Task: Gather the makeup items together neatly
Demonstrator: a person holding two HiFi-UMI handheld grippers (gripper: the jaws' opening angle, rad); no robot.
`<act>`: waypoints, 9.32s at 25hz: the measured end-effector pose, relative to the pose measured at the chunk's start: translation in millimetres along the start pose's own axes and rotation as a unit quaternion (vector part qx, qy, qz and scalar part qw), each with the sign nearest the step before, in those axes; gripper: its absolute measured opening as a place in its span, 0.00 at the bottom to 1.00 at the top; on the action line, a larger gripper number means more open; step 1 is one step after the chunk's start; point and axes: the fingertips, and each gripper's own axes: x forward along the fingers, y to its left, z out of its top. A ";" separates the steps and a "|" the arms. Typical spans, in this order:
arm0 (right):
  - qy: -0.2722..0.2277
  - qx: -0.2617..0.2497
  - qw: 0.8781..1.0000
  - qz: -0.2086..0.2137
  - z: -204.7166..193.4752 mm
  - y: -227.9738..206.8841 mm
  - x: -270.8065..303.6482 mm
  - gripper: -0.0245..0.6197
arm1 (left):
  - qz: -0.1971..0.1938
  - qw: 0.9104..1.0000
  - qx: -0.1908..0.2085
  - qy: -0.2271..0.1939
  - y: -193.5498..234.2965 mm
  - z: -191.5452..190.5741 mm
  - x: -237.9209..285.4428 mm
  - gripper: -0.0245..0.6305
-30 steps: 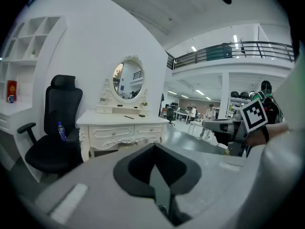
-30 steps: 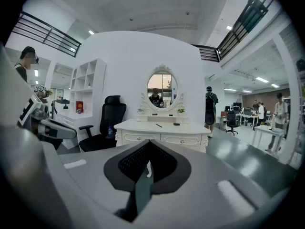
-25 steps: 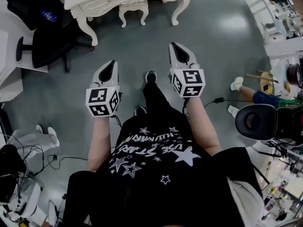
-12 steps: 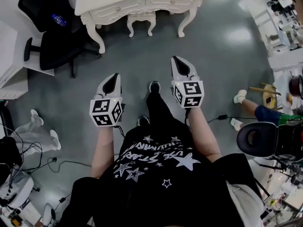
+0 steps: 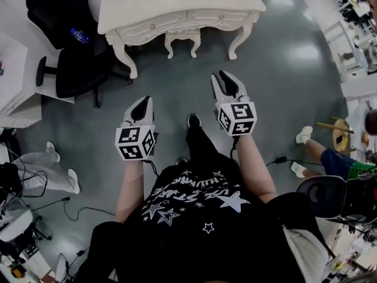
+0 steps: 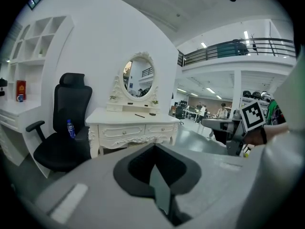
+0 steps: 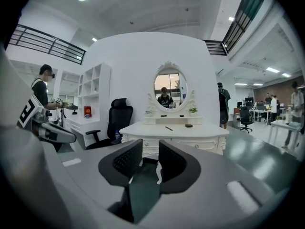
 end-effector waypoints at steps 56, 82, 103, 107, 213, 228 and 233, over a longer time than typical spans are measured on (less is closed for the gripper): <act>0.270 0.001 0.961 0.054 25.1 -134.4 555.4 0.47 | -0.035 0.996 0.005 0.084 278.2 185.9 436.6 0.04; 0.419 -0.030 0.907 0.034 -10.8 -144.7 601.3 0.14 | -0.068 0.993 0.005 0.101 333.6 192.0 484.7 0.04; 0.349 0.151 0.924 -0.026 13.4 -102.1 608.7 0.14 | -0.065 0.993 0.012 0.093 333.7 193.1 473.6 0.04; 0.360 0.146 0.921 -0.020 6.1 -93.0 612.5 0.14 | -0.063 0.993 0.010 0.096 336.1 189.0 472.2 0.04; 0.278 0.054 0.958 -0.053 28.5 -260.8 611.0 0.58 | 0.031 0.994 -0.041 0.100 271.5 194.7 503.9 0.04; 0.276 0.089 0.950 -0.112 13.6 -187.4 597.8 0.58 | -0.059 0.991 -0.009 0.120 302.7 188.1 499.9 0.04; 0.276 0.091 0.950 -0.110 8.6 -166.2 598.6 0.58 | -0.075 0.989 -0.002 0.125 308.4 183.0 492.5 0.04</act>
